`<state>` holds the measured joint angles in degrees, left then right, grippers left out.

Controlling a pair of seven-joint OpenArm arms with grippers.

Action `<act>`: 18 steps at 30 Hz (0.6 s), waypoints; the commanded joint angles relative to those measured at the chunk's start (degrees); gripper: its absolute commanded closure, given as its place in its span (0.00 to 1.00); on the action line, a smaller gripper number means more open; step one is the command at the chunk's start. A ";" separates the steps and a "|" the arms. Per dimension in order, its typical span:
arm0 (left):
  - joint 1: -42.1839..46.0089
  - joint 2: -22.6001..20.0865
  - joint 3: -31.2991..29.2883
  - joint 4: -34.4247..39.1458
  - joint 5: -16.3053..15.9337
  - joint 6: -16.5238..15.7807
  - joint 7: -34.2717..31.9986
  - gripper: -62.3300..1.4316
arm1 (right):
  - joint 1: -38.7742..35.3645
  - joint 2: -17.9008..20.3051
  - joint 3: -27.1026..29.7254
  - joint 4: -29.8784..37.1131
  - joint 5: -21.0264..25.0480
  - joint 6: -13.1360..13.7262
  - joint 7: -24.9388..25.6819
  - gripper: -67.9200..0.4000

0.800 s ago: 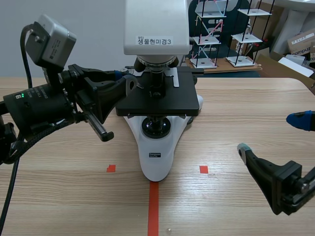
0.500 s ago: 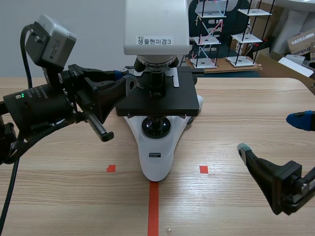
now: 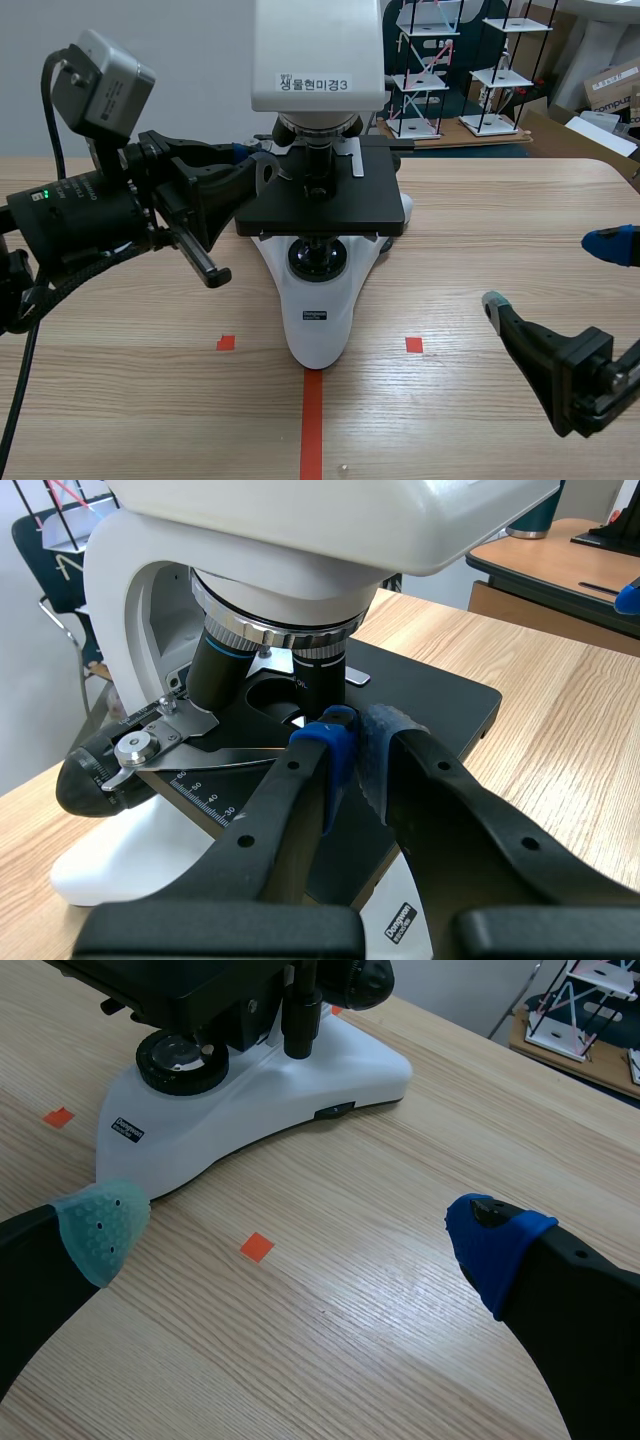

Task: Return to the home posture

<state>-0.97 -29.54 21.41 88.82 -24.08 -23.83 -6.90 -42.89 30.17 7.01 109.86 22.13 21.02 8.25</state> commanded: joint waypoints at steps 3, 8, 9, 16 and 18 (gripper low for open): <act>-0.46 0.13 -0.09 0.70 -0.55 0.11 -0.63 0.91 | 0.02 0.63 0.07 0.59 0.57 0.00 0.68 0.00; -0.31 -0.20 -0.11 0.72 -0.57 0.15 -0.94 0.91 | 0.02 0.63 0.07 0.59 0.57 0.00 0.68 0.00; -0.11 -0.44 -0.17 0.72 -0.57 0.22 -1.20 0.91 | 0.02 0.63 0.07 0.59 0.57 0.00 0.68 0.00; 3.61 -3.61 -1.97 1.88 -0.55 0.28 -2.21 0.91 | 0.02 0.63 0.07 0.59 0.57 0.00 0.66 0.00; 6.27 -4.70 -3.89 2.82 -0.57 0.31 -3.04 0.91 | 0.02 0.63 0.07 0.59 0.57 0.00 0.68 0.00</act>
<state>3.92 -33.58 18.96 89.86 -24.08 -23.66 -8.58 -42.89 30.17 7.01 109.86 22.13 20.99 8.27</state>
